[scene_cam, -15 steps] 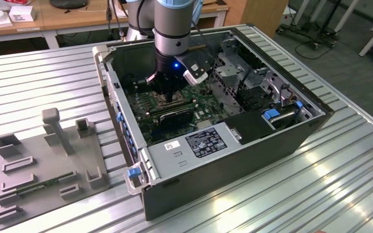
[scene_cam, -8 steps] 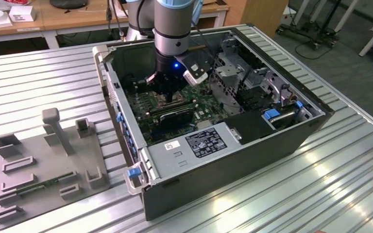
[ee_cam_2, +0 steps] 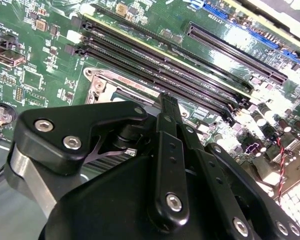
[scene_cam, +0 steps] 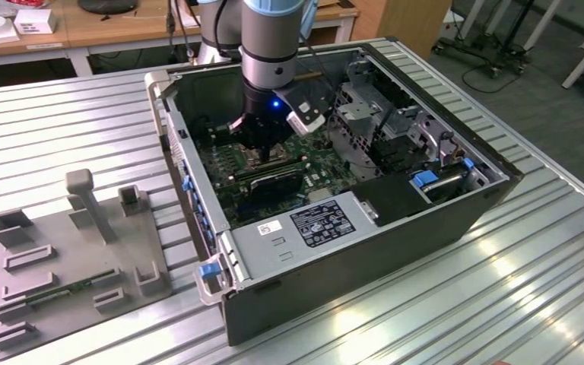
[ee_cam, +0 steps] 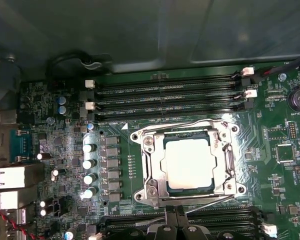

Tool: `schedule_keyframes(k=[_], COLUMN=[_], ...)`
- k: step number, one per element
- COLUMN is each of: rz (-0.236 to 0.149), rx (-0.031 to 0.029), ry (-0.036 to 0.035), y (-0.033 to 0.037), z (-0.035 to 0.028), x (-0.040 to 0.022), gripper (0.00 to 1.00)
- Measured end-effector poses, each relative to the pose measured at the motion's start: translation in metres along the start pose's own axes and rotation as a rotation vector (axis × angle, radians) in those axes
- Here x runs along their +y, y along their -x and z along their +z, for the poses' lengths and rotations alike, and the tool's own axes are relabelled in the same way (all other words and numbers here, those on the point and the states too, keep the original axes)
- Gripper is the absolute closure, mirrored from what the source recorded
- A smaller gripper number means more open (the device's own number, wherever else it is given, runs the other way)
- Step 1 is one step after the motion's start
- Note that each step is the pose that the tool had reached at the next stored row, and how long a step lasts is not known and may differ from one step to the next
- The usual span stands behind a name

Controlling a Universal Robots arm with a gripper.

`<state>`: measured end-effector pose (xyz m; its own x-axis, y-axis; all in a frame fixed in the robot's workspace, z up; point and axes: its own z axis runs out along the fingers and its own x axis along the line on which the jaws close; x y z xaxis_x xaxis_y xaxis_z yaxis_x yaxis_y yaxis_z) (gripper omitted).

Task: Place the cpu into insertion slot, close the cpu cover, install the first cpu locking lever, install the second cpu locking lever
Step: 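Install the second cpu locking lever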

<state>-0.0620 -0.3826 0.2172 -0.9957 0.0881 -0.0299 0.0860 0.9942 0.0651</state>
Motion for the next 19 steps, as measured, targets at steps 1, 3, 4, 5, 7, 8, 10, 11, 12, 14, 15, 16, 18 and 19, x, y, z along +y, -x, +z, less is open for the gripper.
schedule_keyframes(k=[1, 3, 4, 5, 7, 8, 10, 11, 12, 14, 15, 16, 18, 19], rz=[0.000, 0.000, 0.000, 0.000, 0.000, 0.000, 0.000, 0.000, 0.000, 0.000, 0.000, 0.000, 0.000, 0.000], rx=[0.0000, 0.0000, -0.0001, 0.0000, -0.0001, -0.0001, -0.0001, 0.0000, 0.0000, 0.0000, 0.0000, -0.0001, -0.0002, -0.0001], ry=[-0.0001, -0.0001, 0.0001, 0.0001, 0.0002, 0.0002, 0.0002, 0.0001, -0.0001, -0.0001, 0.0000, 0.0000, 0.0002, 0.0002], y=[0.0000, 0.0000, 0.0000, 0.0000, 0.0000, 0.0000, -0.0001, -0.0001, -0.0001, -0.0001, -0.0001, -0.0001, -0.0006, -0.0009], z=[0.0001, 0.0001, 0.0002, 0.0003, 0.0007, 0.0010, 0.0015, 0.0017, 0.0017, 0.0018, 0.0018, 0.0019, 0.0021, 0.0023], x=[0.0000, 0.0000, 0.0000, 0.0000, 0.0000, 0.0000, -0.0001, -0.0001, -0.0001, -0.0001, -0.0001, -0.0001, -0.0002, -0.0002], gripper=[0.89, 0.89, 0.89, 0.89, 0.89, 0.89, 0.89, 0.89, 0.89, 0.89, 0.89, 0.89, 0.89, 0.89])
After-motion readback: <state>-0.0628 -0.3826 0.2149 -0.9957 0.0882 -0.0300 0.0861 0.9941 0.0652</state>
